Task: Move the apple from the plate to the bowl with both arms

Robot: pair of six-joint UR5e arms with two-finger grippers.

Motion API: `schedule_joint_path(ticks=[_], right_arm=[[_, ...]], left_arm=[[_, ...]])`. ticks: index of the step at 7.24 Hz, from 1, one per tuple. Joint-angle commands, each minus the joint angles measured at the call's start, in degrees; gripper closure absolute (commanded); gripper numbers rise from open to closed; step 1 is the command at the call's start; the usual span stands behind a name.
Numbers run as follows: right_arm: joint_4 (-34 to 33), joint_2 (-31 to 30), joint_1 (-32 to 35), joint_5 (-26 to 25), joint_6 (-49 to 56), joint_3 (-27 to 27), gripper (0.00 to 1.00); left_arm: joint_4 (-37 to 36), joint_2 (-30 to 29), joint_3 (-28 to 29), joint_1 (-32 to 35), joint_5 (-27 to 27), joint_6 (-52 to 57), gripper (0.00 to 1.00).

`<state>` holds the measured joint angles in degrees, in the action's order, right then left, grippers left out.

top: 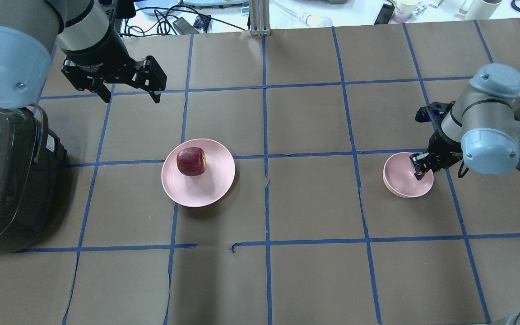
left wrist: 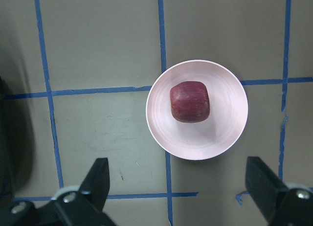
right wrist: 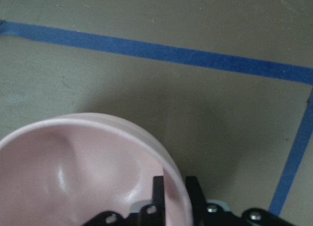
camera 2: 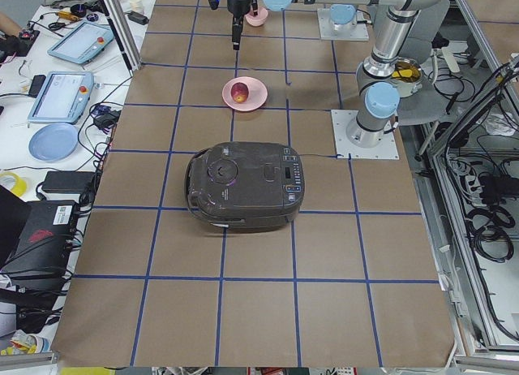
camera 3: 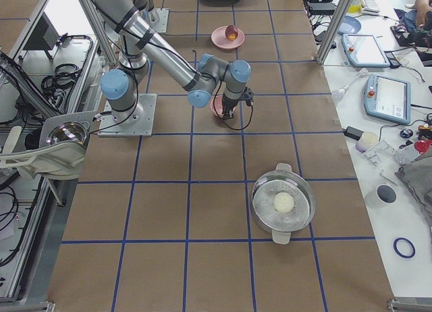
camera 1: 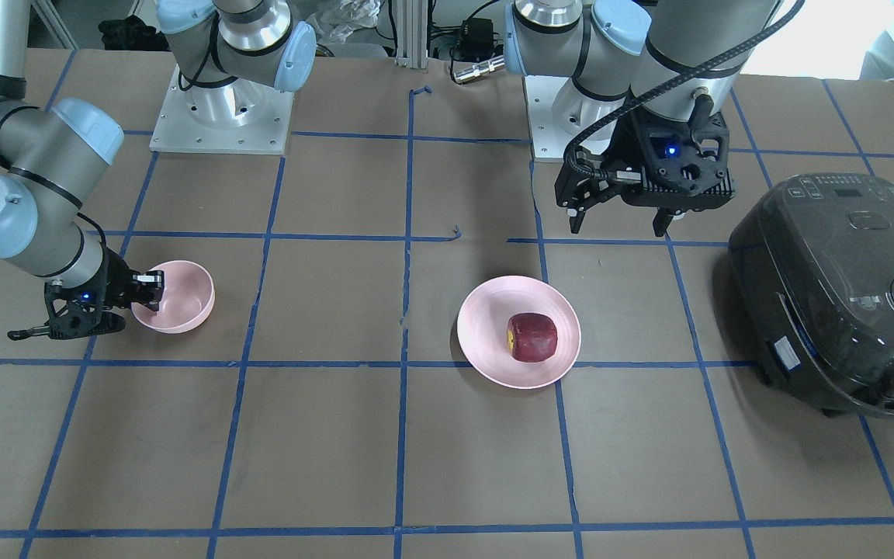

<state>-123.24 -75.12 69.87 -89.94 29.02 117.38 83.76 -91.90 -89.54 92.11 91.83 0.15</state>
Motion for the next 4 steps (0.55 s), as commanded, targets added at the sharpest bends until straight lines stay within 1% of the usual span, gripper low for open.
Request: schedule_joint_path(ticks=[1,2,3,4], right_arm=[[0.5,-0.8,0.3,0.8,-1.1,-0.6,1.00],[2.5,-0.8,1.2,3.9,-4.5,-2.8,1.00],[7.0,-0.8,2.1,7.7,-7.0,-5.3,1.00],[9.3,-0.8,4.5,11.1,-9.0,-6.4,1.00]], left_arm=[[0.0,0.0,0.2,-0.1,0.0,0.0,0.00],[0.0,0.0,0.2,-0.1,0.0,0.0,0.00],[0.0,0.0,-0.2,-0.1,0.1,0.0,0.00],[0.0,0.0,-0.2,-0.2,0.0,0.1,0.00]])
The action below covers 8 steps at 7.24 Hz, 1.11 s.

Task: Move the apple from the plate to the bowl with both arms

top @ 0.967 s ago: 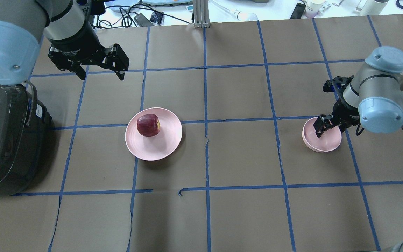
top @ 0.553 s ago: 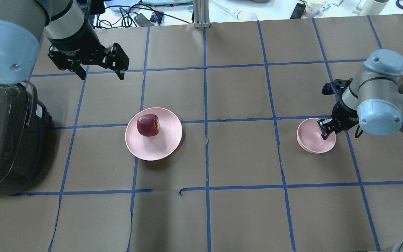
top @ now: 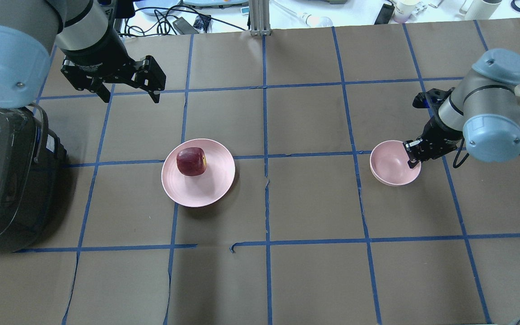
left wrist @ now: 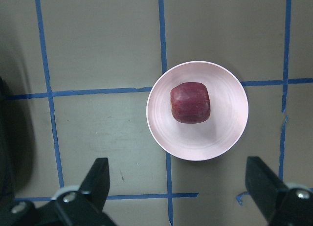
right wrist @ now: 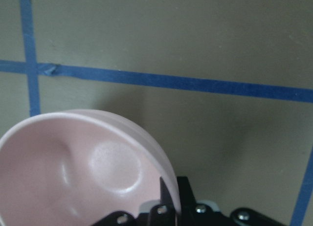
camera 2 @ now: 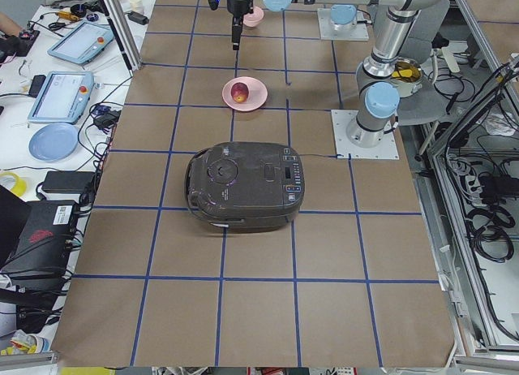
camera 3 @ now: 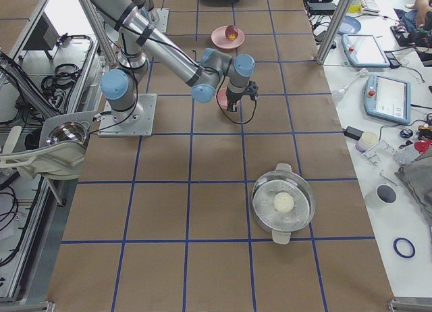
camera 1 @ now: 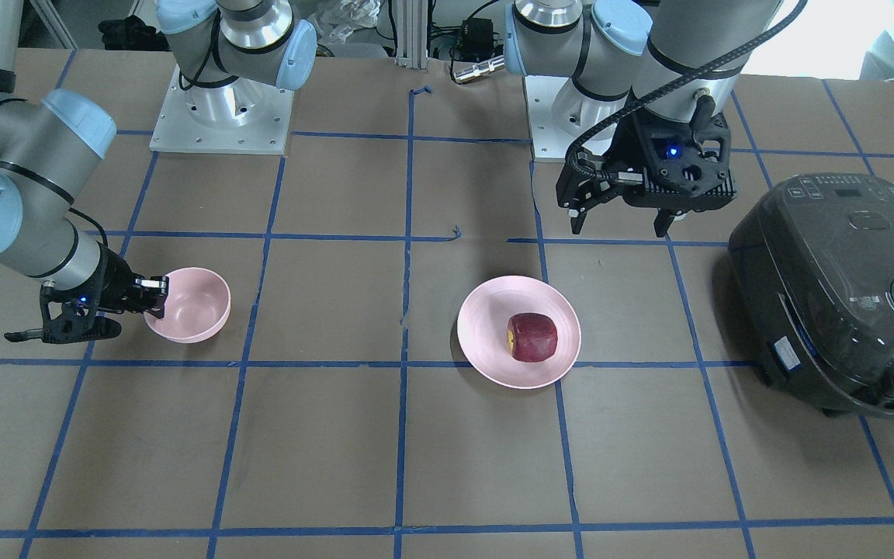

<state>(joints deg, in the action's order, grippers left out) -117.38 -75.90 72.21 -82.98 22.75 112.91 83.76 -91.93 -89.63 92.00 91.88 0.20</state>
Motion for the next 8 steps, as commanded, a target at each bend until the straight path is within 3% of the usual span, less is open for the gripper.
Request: schedule_joint_path(ticks=[1,3,6,8], right_arm=[[3.4,0.5,6.4,6.1,-7.4,-1.7,1.00],[2.1,0.9,15.6,6.3,-13.9,-1.6,1.00],[-0.3,3.8,16.4,7.0,-14.0,-1.2,1.00],[-0.2,3.9,16.4,7.1,-14.0,-0.4,0.69]], left_arm=[[0.0,0.0,-0.1,-0.1,0.0,0.0,0.00],[0.0,0.0,-0.2,-0.1,0.1,0.0,0.00],[0.0,-0.1,-0.5,-0.1,0.1,0.0,0.00],[0.0,-0.1,-0.4,-0.1,0.1,0.0,0.00]])
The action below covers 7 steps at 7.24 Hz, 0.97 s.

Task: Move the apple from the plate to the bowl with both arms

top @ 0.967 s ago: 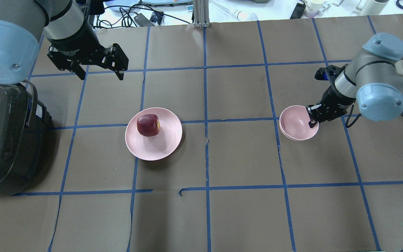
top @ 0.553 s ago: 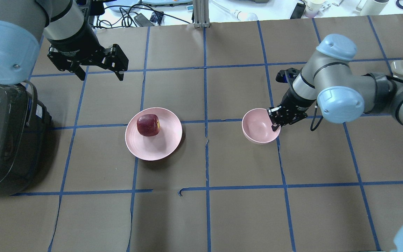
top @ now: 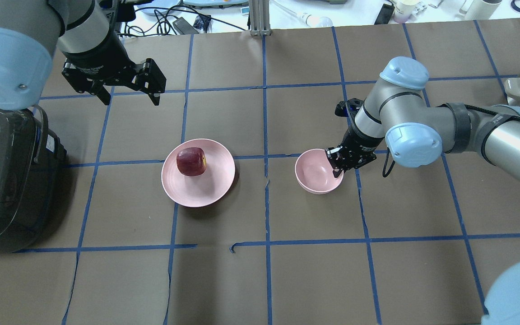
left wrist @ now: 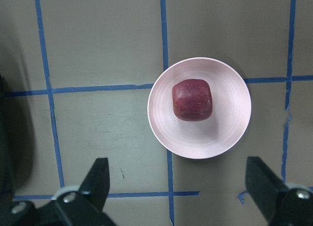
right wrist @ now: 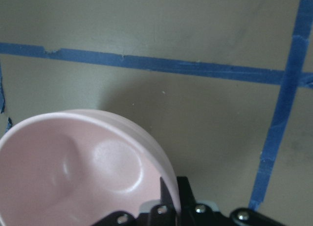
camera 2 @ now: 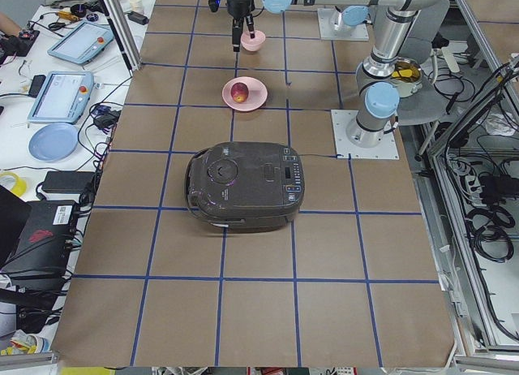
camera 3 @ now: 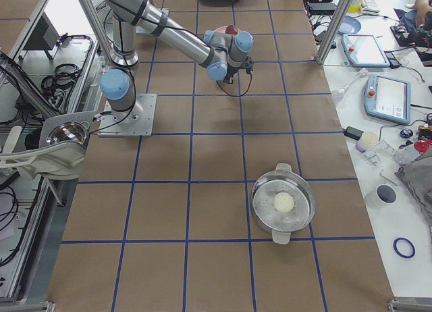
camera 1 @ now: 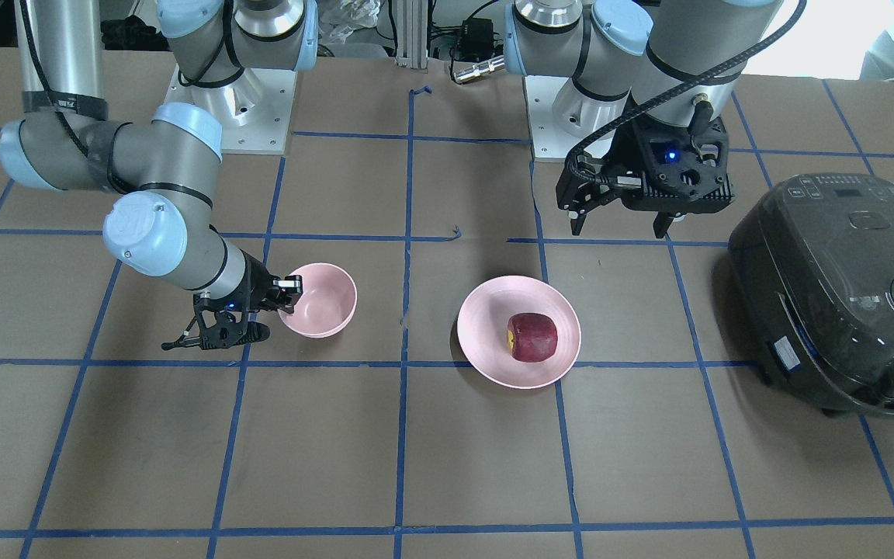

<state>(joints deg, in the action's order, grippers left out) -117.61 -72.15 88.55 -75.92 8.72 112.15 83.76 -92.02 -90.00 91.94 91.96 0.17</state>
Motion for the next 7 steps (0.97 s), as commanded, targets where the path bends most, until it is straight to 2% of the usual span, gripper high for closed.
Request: schedule_joint_path(ticks=[1,2,4,5,6,7], right_arm=[[-0.1,0.0,0.0,0.1,-0.4,0.5,0.30],[0.4,-0.7,0.0,0.2,-0.7,0.3,0.01],[1.3,-4.6,-0.7,-0.9,-4.2,-2.3,0.00],[6.4,-6.5,-1.2,-2.3,-4.1,-5.7,0.00],[11.4,-8.0,-1.4,-7.5,-4.1,-11.1,0.00],[19.7,-9.1,-2.0,-8.8,-3.9,-17.6,0.00]], left_arm=[[0.0,0.0,-0.1,0.0,0.1,0.0,0.00],[0.0,0.0,-0.1,0.0,0.1,0.0,0.00],[0.1,-0.3,-0.5,0.1,-0.4,-0.6,0.01],[-0.1,-0.8,-2.2,0.5,-0.2,-1.4,0.01],[-3.3,-1.5,-4.5,0.7,-0.5,-3.0,0.01],[-10.3,-3.5,-7.4,1.1,-0.5,-1.6,0.00]])
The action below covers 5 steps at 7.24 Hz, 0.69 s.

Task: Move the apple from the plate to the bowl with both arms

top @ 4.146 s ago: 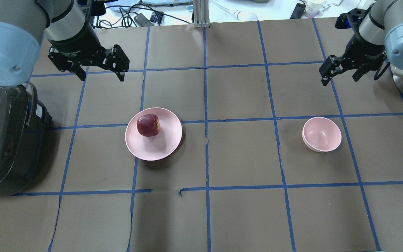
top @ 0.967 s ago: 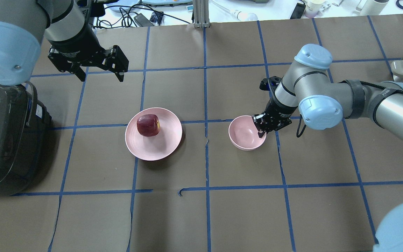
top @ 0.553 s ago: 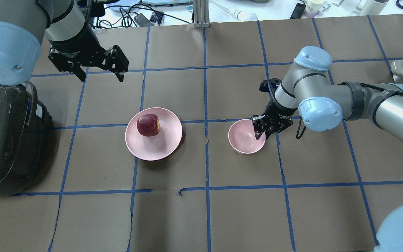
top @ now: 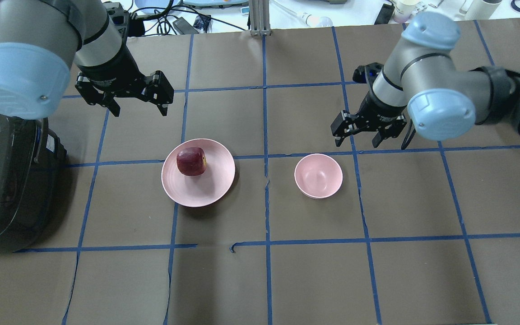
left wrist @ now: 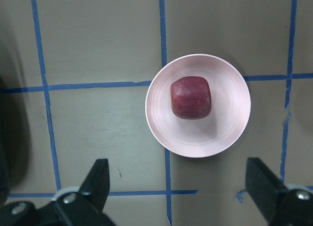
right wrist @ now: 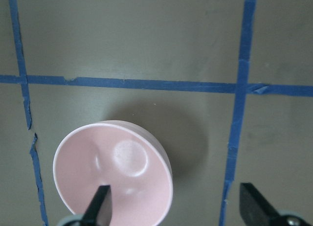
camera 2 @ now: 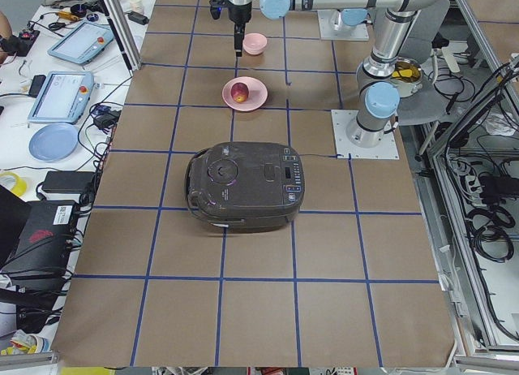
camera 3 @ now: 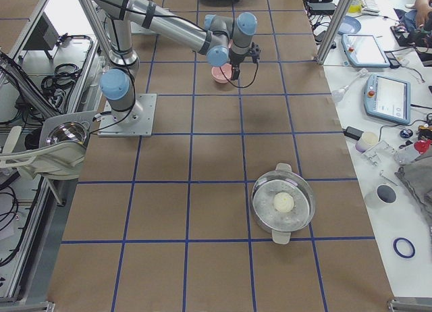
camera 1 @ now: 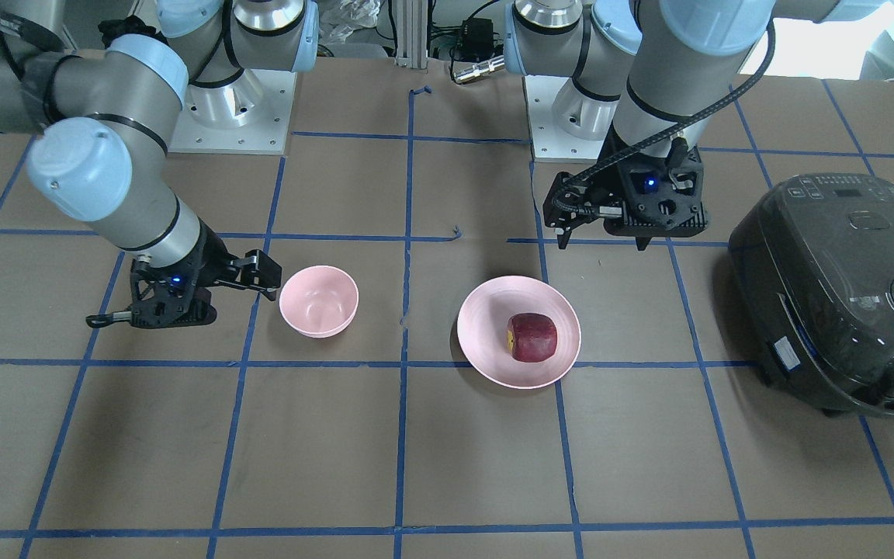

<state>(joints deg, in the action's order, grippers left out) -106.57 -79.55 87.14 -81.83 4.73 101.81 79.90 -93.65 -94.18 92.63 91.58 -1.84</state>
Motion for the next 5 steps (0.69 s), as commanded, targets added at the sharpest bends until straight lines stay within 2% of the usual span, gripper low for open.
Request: schedule_joint_path(ticks=[1,2,3,5], right_arm=[[15.2,-2.4,-2.2,-3.1,0.5,-13.1,0.00],[17.9,-2.8,-4.2,-3.5,-0.1,-16.7,0.00],[18.1,-2.9,-6.0,-3.8,-0.2,-17.6,0.00],[18.5,-4.6,-6.4,-3.9,-0.2,-18.0,0.00]], left_arm=[[-10.8,-3.6,-6.1,0.9,-0.2,0.3,0.00],[-14.1,-5.1,-8.9,1.0,-1.0,0.3,0.00],[-20.2,-7.1,-11.5,1.1,-3.8,0.3,0.00],[-26.1,-10.6,-16.1,1.8,-3.5,0.3,0.01]])
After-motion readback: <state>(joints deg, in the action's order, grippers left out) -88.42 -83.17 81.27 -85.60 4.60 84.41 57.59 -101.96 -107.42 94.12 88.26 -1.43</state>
